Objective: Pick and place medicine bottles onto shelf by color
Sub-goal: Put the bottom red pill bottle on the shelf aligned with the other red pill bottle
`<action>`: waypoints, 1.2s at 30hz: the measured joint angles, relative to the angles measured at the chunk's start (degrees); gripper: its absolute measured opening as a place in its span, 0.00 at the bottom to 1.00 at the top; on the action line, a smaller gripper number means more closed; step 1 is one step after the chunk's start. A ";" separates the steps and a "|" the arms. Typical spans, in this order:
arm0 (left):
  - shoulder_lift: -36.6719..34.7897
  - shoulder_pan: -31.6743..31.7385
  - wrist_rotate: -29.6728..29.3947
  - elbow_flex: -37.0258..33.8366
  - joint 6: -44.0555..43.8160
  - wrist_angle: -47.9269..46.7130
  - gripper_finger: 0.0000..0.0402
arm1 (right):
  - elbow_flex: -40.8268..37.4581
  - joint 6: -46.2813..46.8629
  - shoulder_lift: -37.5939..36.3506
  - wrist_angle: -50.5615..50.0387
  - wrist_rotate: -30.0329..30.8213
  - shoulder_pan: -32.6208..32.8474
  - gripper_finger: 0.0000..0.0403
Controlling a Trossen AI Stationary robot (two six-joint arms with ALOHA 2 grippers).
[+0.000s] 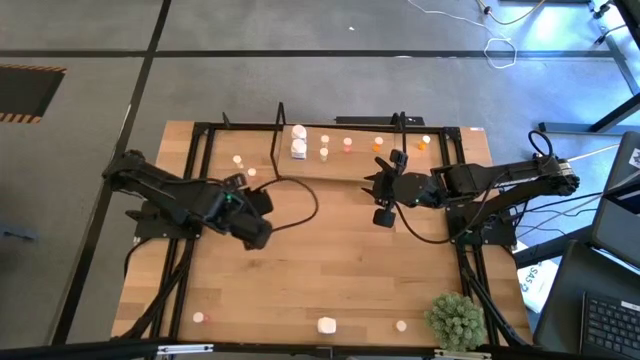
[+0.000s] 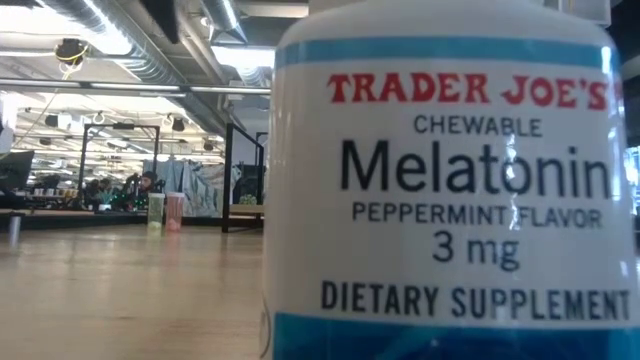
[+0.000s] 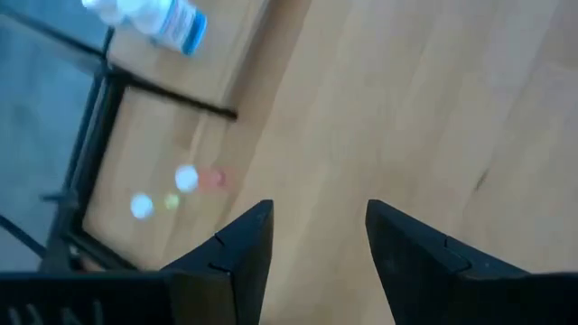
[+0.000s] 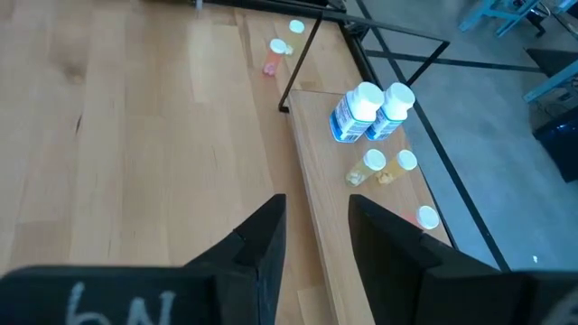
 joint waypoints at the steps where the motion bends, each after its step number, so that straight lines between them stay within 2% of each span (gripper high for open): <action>1: -0.47 -0.63 -0.14 -0.67 -1.32 -0.19 0.43 | 0.00 0.00 0.00 0.01 0.03 0.00 0.31; 10: -1.54 -6.55 1.27 -5.66 -9.66 0.36 0.43 | 0.00 0.00 0.00 0.01 0.08 0.00 0.31; 15: -1.52 -8.91 1.27 -8.72 -11.94 4.45 0.43 | 0.02 0.19 0.00 1.41 -1.53 -0.03 0.31; 26: -1.52 -12.59 1.28 -9.86 -16.54 4.71 0.43 | 0.02 1.73 0.00 2.58 -4.91 0.00 0.31; 33: -1.52 -16.23 10.15 -9.86 -24.03 3.74 0.43 | 0.02 3.28 0.00 2.58 -5.03 0.02 0.31; 36: -1.52 -18.24 14.22 -9.86 -26.64 3.79 0.43 | 0.02 2.70 0.00 2.58 -7.92 -0.01 0.31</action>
